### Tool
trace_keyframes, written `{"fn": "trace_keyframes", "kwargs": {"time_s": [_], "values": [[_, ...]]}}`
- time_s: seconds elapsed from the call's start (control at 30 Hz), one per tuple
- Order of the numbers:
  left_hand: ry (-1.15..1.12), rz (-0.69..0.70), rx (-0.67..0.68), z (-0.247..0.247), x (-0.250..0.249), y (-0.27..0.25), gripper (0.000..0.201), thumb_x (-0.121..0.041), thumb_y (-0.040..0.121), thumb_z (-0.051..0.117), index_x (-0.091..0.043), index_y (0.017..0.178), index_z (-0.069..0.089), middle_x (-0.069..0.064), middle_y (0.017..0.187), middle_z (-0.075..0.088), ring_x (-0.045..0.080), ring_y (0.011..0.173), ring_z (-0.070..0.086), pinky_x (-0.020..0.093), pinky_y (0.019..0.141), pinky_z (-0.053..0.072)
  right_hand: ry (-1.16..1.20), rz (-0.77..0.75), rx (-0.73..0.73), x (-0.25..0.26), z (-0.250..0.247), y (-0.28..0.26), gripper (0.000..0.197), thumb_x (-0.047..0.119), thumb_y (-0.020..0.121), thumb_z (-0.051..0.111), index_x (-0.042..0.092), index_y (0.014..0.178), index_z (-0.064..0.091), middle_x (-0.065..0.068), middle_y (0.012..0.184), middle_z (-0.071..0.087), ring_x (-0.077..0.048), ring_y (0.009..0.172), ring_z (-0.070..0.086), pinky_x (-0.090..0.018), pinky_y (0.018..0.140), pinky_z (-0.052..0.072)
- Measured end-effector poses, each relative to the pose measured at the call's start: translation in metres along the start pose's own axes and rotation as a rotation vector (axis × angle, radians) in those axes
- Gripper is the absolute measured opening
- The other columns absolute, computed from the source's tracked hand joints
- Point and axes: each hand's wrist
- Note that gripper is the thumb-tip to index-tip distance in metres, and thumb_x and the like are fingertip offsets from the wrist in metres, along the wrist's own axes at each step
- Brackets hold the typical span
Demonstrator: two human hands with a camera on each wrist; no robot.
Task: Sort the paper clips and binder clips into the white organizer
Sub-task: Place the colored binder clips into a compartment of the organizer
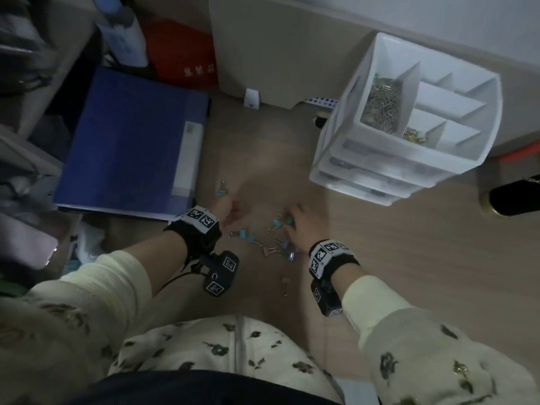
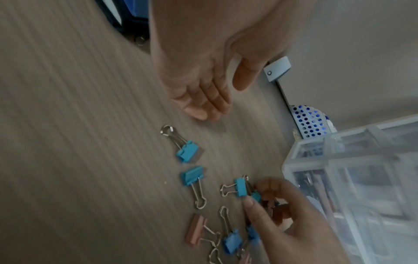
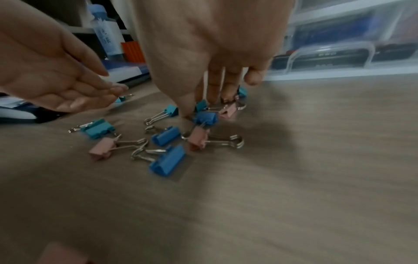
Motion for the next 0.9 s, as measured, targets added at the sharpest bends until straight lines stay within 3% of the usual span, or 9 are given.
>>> {"fn": "trace_keyframes", "kwargs": {"time_s": [0.13,0.23,0.33,0.4,0.47,0.6,0.7,0.83,0.9], "values": [[-0.029,-0.006,0.033,-0.002,0.000,0.001,0.024,-0.021,0.098,0.042,-0.017,0.078,0.054,-0.002,0.076,0.056,0.010,0.062,0.052,0.014,0.044,0.042,-0.038,0.049,-0.024,0.004,0.001,0.004,0.033,0.035,0.090,0.053,0.011,0.113,0.053,-0.009,0.119,0.053,-0.030,0.112,0.047,-0.038,0.088,0.039],[-0.049,0.003,0.038,-0.001,0.004,0.003,0.025,-0.019,0.099,0.040,-0.016,0.079,0.055,-0.002,0.075,0.058,0.010,0.060,0.054,0.017,0.049,0.038,-0.043,0.030,-0.035,0.005,-0.003,0.004,0.036,0.039,0.092,0.051,0.008,0.111,0.053,-0.010,0.117,0.054,-0.029,0.112,0.047,-0.038,0.088,0.038],[-0.088,0.008,0.041,0.002,0.005,0.002,0.025,-0.019,0.098,0.041,-0.014,0.080,0.057,-0.002,0.067,0.064,0.008,0.053,0.059,0.017,0.045,0.042,0.042,-0.003,-0.071,0.013,-0.011,0.004,0.036,0.041,0.093,0.049,0.010,0.110,0.055,-0.010,0.115,0.056,-0.029,0.111,0.048,-0.037,0.090,0.036],[-0.108,0.008,0.065,0.006,0.004,0.001,0.025,-0.018,0.097,0.041,-0.013,0.079,0.057,0.001,0.074,0.061,0.012,0.060,0.056,0.020,0.048,0.044,0.119,-0.054,-0.100,0.023,-0.018,0.004,0.035,0.042,0.093,0.049,0.013,0.111,0.057,-0.008,0.113,0.059,-0.027,0.108,0.051,-0.036,0.089,0.038],[-0.129,0.005,0.111,0.010,0.003,-0.003,0.024,-0.016,0.097,0.040,-0.011,0.079,0.055,0.003,0.077,0.057,0.014,0.065,0.053,0.019,0.047,0.047,0.200,-0.138,-0.116,0.037,-0.027,0.002,0.033,0.043,0.093,0.050,0.016,0.110,0.058,-0.005,0.107,0.062,-0.024,0.102,0.055,-0.035,0.085,0.041],[-0.215,-0.034,0.280,0.011,0.004,-0.009,0.022,-0.022,0.098,0.040,-0.012,0.084,0.054,0.005,0.079,0.056,0.015,0.064,0.055,0.027,0.059,0.050,0.309,-0.292,-0.087,0.064,-0.036,-0.001,0.029,0.038,0.090,0.055,0.024,0.115,0.057,0.001,0.102,0.063,-0.017,0.094,0.056,-0.034,0.081,0.046],[-0.229,-0.061,0.326,0.005,0.002,-0.007,0.024,-0.026,0.098,0.041,-0.010,0.088,0.056,0.008,0.081,0.057,0.016,0.063,0.057,0.026,0.055,0.053,0.376,-0.268,-0.093,0.065,-0.032,-0.001,0.032,0.039,0.088,0.059,0.025,0.117,0.057,0.003,0.102,0.063,-0.016,0.096,0.057,-0.033,0.082,0.046],[-0.179,-0.114,0.257,-0.003,0.002,-0.006,0.021,-0.018,0.097,0.044,-0.005,0.085,0.055,0.010,0.080,0.058,0.017,0.067,0.056,0.027,0.064,0.051,0.408,-0.180,-0.126,0.050,-0.025,-0.003,0.039,0.045,0.090,0.055,0.019,0.121,0.055,0.000,0.113,0.060,-0.017,0.105,0.054,-0.030,0.089,0.042],[-0.163,-0.125,0.215,-0.005,0.005,-0.003,0.023,-0.017,0.096,0.044,-0.005,0.078,0.054,0.008,0.076,0.056,0.015,0.060,0.053,0.024,0.055,0.051,0.315,-0.091,-0.130,0.043,-0.021,-0.002,0.039,0.043,0.092,0.052,0.019,0.123,0.053,-0.003,0.120,0.056,-0.022,0.110,0.053,-0.036,0.091,0.044]]}}
Point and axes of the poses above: each hand's wrist, its own y-axis towards the middle knuckle, its own z-axis out of the palm, x = y × z
